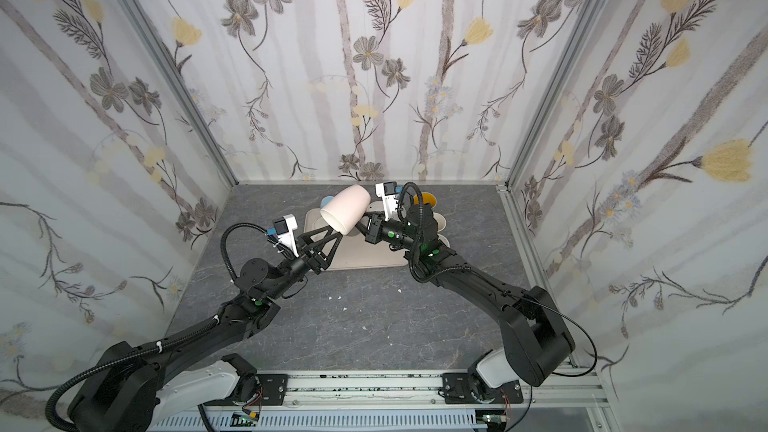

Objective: Turn the mug right side up
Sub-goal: 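Grasp the pink mug rim with the left gripper and rotate it upright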

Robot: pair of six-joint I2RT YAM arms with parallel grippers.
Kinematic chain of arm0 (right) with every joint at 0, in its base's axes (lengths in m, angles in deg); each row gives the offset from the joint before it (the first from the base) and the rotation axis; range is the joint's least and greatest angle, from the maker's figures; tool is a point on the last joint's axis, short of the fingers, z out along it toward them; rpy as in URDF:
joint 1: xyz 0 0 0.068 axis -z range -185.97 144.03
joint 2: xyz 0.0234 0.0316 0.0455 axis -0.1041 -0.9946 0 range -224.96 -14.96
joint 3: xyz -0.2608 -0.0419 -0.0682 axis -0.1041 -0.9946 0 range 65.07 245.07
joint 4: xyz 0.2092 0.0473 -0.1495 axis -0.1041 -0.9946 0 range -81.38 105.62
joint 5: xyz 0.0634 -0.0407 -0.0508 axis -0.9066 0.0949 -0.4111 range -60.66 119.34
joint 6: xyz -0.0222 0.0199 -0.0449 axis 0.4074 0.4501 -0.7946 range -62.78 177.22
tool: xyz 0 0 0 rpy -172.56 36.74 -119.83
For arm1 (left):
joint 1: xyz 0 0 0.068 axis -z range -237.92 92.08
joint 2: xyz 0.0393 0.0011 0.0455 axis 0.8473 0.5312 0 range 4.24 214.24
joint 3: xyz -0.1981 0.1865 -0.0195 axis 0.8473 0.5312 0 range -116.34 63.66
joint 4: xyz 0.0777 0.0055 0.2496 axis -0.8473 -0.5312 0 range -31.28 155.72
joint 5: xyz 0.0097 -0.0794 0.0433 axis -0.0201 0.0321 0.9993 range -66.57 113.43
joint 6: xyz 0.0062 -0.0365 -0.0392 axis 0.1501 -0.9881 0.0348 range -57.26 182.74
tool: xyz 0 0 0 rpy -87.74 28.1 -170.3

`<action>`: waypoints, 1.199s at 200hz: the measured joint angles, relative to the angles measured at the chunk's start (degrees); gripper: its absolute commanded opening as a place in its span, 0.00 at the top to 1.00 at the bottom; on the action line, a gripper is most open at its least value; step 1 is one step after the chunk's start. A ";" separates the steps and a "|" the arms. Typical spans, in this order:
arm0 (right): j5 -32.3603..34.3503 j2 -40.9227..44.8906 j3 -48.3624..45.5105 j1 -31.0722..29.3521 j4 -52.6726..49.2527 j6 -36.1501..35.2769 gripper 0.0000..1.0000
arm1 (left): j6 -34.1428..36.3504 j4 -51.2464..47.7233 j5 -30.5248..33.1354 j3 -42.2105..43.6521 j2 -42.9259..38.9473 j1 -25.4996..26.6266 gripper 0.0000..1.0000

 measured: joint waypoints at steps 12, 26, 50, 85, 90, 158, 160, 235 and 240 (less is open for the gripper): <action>0.24 0.00 0.00 0.17 -0.04 0.92 1.00 | 2.69 -0.79 1.03 -1.60 0.44 1.46 0.35; 1.16 0.00 0.00 0.20 -0.17 2.36 1.00 | 5.70 -1.51 2.34 -2.60 1.16 2.78 0.36; 1.64 0.02 0.00 0.13 -1.49 4.92 1.00 | 10.88 -3.17 5.05 -3.87 2.75 4.96 0.37; 1.70 0.13 -0.28 0.00 -2.29 9.70 1.00 | 18.45 -4.98 9.75 -5.18 4.87 8.17 0.40; 1.73 0.15 -0.35 0.02 -2.27 10.14 1.00 | 19.08 -5.16 10.32 -5.44 5.25 8.31 0.41; 2.34 0.00 -0.55 0.11 -2.49 12.81 1.00 | 20.04 -4.13 15.19 -7.37 8.28 8.50 0.66; 2.34 -0.02 -0.55 0.11 -2.54 12.81 1.00 | 20.04 -3.87 15.26 -7.43 8.37 8.50 0.67; 3.93 -0.24 -0.52 0.46 -2.86 13.57 1.00 | 20.63 -3.06 16.96 -9.38 11.58 8.46 0.94; 4.11 -0.22 -0.46 0.50 -3.21 13.55 0.98 | 20.61 -3.15 16.96 -9.49 11.72 8.46 0.99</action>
